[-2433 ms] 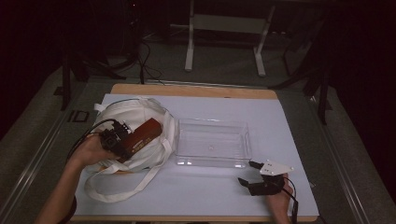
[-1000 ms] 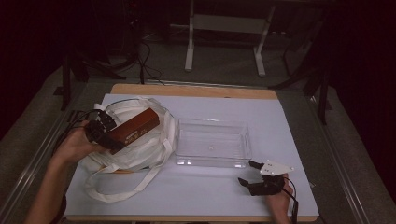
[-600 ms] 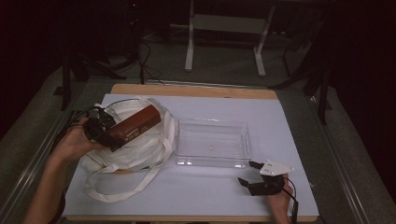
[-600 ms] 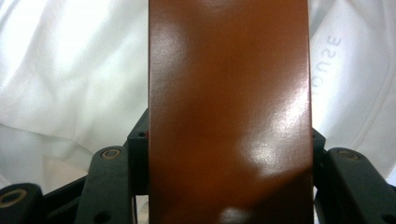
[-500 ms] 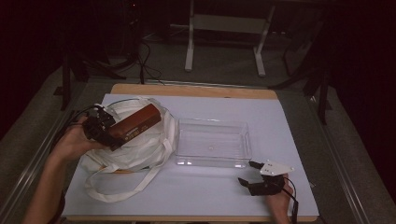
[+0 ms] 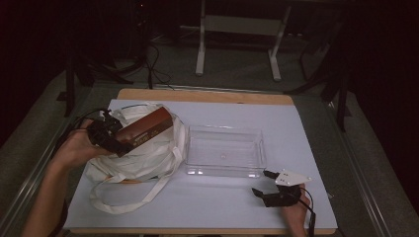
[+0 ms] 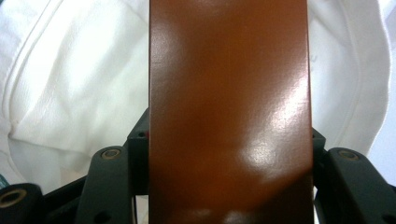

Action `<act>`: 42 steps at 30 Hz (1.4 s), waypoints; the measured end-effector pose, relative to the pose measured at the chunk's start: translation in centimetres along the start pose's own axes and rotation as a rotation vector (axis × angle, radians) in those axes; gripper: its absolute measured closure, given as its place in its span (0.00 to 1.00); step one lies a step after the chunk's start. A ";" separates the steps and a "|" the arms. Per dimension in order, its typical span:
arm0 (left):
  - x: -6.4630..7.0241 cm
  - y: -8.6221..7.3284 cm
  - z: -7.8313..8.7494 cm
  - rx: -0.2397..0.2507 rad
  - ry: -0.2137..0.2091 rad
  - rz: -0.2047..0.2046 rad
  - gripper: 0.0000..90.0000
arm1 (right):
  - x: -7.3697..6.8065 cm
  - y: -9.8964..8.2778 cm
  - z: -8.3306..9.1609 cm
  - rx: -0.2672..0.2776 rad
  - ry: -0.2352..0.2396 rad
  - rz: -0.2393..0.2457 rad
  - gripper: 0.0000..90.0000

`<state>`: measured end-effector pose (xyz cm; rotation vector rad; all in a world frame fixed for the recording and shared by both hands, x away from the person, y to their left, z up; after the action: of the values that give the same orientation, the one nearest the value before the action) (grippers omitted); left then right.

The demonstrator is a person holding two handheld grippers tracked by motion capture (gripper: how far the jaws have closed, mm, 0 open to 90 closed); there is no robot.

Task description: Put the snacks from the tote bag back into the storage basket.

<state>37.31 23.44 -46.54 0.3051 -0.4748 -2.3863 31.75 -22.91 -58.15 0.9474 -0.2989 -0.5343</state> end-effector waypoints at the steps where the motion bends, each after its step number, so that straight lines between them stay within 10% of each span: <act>1: 0.1 0.1 0.0 0.000 0.000 -0.004 0.49 | 0.0 0.0 0.0 0.000 0.000 0.000 0.23; 42: 3.2 5.6 1.5 0.036 0.008 -0.204 0.49 | 0.0 0.0 0.0 0.002 0.000 0.000 0.23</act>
<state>37.66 17.78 -43.17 0.3955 -0.5048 -2.5754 31.74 -22.91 -58.14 0.9489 -0.2992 -0.5335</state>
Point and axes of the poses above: each handheld gripper's, and its own axes: z roughly backward along the jaws, y roughly out of its top, x roughly to its right, the point moved 8 cm from there along -z, roughly forward along the jaws, and after that the axes turned 3 degrees about y, right-handed, at the moved point
